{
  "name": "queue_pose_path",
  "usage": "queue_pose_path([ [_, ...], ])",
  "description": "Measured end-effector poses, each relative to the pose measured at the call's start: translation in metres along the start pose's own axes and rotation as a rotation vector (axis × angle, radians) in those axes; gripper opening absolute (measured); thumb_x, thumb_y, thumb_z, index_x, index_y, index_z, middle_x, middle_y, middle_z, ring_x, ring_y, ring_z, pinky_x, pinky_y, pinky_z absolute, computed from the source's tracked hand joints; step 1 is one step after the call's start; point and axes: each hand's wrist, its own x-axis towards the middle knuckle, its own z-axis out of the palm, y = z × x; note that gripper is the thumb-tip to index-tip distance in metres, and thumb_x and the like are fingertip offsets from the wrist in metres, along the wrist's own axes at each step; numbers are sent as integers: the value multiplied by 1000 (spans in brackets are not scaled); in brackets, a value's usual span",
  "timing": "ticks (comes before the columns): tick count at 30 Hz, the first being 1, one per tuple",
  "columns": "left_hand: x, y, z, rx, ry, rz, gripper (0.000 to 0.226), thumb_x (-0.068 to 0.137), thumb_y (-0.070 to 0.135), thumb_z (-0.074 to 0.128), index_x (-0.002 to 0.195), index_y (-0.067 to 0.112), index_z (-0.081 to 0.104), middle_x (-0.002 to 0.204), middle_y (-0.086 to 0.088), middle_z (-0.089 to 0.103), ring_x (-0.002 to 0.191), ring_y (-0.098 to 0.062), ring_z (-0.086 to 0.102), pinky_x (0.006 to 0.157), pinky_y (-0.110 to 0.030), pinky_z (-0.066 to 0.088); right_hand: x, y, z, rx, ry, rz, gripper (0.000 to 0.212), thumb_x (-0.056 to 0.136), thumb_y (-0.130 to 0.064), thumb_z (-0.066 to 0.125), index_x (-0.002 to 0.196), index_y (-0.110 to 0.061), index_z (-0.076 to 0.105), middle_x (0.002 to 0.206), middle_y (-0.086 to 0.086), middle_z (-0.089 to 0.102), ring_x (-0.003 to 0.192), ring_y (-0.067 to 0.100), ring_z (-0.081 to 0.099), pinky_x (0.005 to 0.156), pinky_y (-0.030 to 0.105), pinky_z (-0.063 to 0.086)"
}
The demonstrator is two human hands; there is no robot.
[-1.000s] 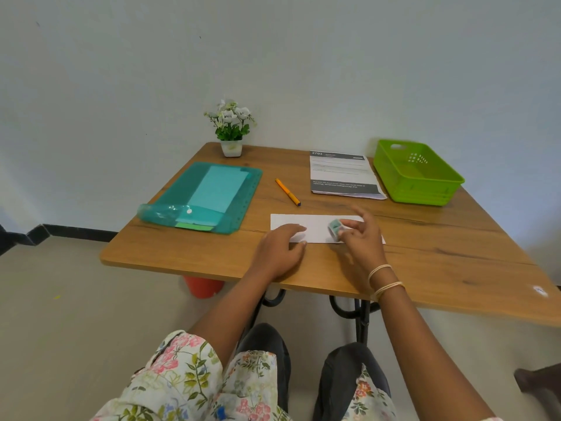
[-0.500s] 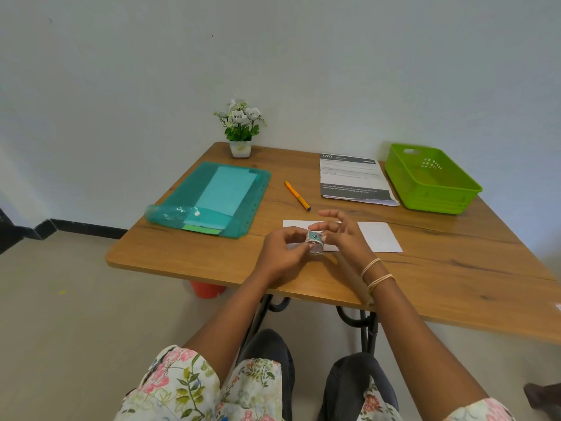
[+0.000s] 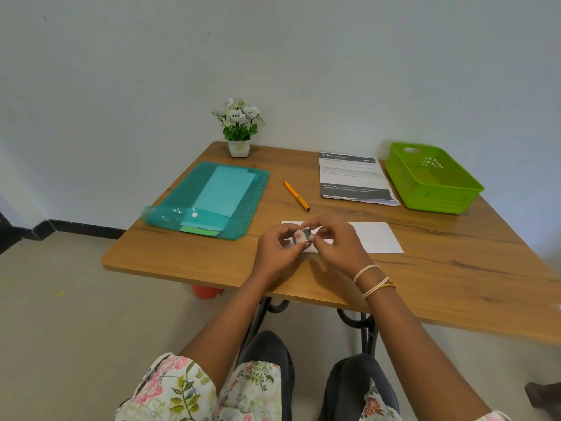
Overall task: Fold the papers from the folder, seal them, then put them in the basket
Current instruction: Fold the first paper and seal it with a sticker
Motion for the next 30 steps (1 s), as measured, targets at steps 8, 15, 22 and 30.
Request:
queue_pose_path([
  [8,2,-1,1,16,-94,32,26,82,24,74,108,23,72,104,12,71,100,-2,62,92,-31,52,13,5,-20,-279,-180,-97,29,87,-1,61,102,-23,72,106,-3,66,87,10,59,82,32,55],
  [15,3,-3,3,78,-94,31,30,85,19,70,114,21,69,113,8,68,106,-3,60,93,-26,50,9,8,-25,-240,-151,-68,12,88,-11,65,95,-17,73,99,-1,69,88,12,61,83,27,54],
  [22,2,-1,3,69,-72,29,31,83,19,72,114,22,69,109,11,68,100,4,60,85,-17,48,1,18,-24,58,-26,82,10,86,-7,68,90,-13,74,93,-2,73,85,8,67,76,25,58],
  [30,3,-3,3,82,-66,44,32,87,19,68,119,19,66,112,7,69,99,1,62,86,-19,51,-6,25,-16,272,53,213,10,87,-7,66,85,-16,70,98,-1,72,96,17,66,74,37,60],
])
